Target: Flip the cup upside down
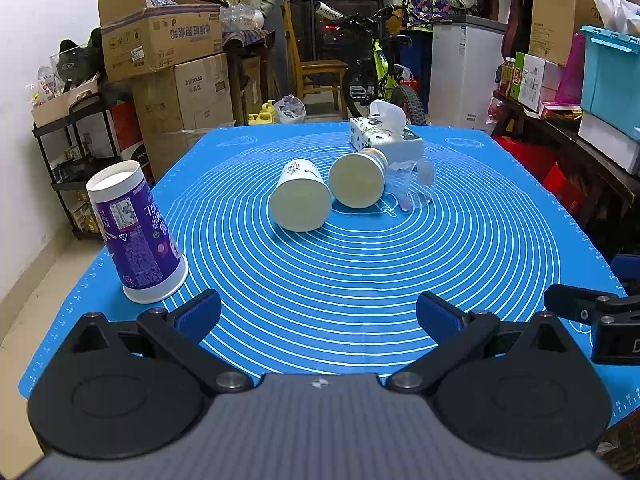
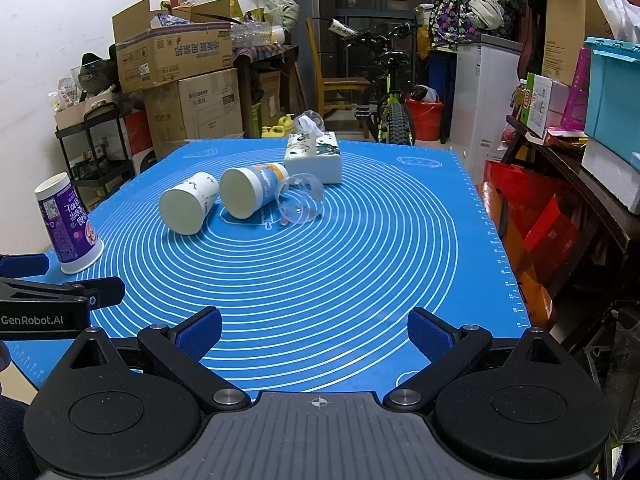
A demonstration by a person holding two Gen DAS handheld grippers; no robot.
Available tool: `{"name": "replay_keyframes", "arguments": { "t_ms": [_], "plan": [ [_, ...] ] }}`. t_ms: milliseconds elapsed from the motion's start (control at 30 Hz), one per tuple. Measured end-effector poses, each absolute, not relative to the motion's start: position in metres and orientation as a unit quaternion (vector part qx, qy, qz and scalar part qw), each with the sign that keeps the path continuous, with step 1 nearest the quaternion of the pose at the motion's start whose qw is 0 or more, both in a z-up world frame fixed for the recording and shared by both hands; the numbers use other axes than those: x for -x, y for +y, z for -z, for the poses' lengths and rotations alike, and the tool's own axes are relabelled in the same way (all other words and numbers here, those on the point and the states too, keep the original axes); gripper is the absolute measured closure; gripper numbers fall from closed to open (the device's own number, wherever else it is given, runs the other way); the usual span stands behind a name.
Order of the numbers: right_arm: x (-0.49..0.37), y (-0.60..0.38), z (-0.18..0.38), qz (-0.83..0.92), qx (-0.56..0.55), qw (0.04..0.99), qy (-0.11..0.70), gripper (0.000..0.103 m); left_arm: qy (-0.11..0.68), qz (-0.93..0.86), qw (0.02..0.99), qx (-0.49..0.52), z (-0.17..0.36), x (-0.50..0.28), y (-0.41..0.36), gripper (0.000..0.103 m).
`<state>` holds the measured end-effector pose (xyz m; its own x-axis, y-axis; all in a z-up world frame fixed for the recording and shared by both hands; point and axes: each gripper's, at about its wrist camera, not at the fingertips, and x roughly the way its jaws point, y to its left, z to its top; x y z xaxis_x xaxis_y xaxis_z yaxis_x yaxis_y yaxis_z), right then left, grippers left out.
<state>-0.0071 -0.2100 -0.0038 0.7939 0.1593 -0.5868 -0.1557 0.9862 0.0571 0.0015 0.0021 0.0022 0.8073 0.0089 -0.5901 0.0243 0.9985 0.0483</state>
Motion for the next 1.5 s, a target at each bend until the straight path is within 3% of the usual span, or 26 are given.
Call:
{"name": "replay_keyframes", "arguments": {
  "t_ms": [1500],
  "plan": [
    [0.0093,-0.2135,0.0047,-0.083,-0.005,0.946,0.313,0.004,0.311,0.008,0.950,-0.036,-0.0021,-0.0016,-0.0029,0.001]
  ]
}}
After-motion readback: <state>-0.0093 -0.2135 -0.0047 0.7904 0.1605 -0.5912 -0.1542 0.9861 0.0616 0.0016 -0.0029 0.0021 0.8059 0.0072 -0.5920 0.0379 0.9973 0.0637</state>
